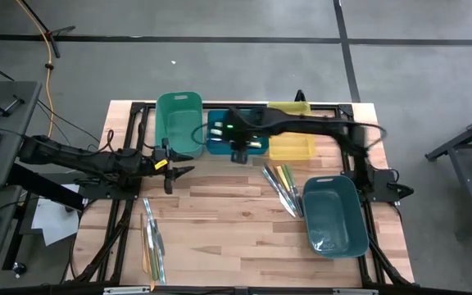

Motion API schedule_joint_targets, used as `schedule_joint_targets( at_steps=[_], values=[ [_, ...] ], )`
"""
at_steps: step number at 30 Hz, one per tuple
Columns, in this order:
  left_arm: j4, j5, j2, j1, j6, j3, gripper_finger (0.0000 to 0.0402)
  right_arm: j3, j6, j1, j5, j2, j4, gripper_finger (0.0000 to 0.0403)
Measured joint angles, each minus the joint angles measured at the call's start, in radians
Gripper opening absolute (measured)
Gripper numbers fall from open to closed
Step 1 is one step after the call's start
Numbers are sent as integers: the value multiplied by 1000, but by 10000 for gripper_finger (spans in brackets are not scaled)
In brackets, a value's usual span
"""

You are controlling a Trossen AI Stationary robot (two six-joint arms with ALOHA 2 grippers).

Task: Sort silverware by color (type)
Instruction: Put the yellow knife into the blue bin

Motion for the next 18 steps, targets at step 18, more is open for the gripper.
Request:
schedule_joint_targets(
  at_steps=[18],
  values=[
    [26,-22,-1,0,47,0,145,-1000,176,138,5,-619,1292,97]
  ],
)
